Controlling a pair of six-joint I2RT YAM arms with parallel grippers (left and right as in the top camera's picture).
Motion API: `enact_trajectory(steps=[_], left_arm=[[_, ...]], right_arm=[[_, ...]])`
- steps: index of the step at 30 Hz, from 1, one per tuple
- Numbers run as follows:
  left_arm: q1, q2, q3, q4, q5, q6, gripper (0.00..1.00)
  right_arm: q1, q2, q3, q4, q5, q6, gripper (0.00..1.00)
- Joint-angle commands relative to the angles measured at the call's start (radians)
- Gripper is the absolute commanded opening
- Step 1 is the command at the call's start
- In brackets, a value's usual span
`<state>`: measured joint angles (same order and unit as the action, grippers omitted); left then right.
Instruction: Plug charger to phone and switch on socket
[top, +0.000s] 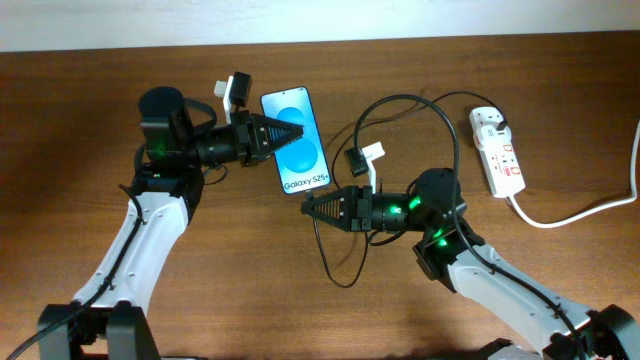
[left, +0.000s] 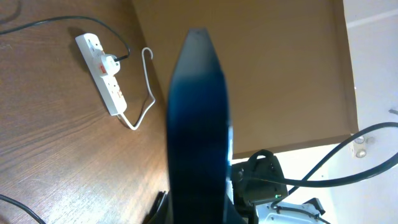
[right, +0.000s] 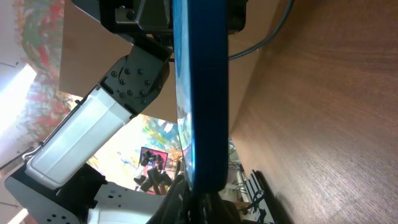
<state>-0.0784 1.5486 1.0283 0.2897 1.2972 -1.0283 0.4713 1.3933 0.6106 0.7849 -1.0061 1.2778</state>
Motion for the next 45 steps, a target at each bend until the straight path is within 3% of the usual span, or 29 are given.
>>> enact_trajectory(steps=[1,7,12,25,33,38,45], left_arm=[[0.000,-0.009,0.003,0.008,0.103,0.007,0.00],[-0.002,-0.009,0.003,0.008,0.224,0.035,0.00],[-0.070,-0.009,0.001,0.008,0.198,0.062,0.00],[-0.027,-0.009,-0.077,0.009,0.153,0.063,0.00],[0.057,-0.009,-0.077,0.053,0.127,0.003,0.00],[0.063,-0.009,-0.077,0.148,0.101,-0.055,0.00],[0.127,-0.009,-0.077,0.152,0.277,0.269,0.00]], right_arm=[[0.003,0.001,0.026,-0.003,0.050,-0.014,0.04],[-0.014,0.001,0.048,-0.004,0.047,-0.007,0.04],[-0.014,0.001,0.076,-0.056,0.046,-0.005,0.04],[-0.014,0.001,0.092,-0.072,0.011,-0.014,0.04],[-0.014,0.001,0.092,-0.076,0.004,-0.014,0.14],[-0.014,0.001,0.092,-0.076,-0.014,-0.013,0.27],[-0.058,0.001,0.092,-0.085,-0.069,-0.060,0.40]])
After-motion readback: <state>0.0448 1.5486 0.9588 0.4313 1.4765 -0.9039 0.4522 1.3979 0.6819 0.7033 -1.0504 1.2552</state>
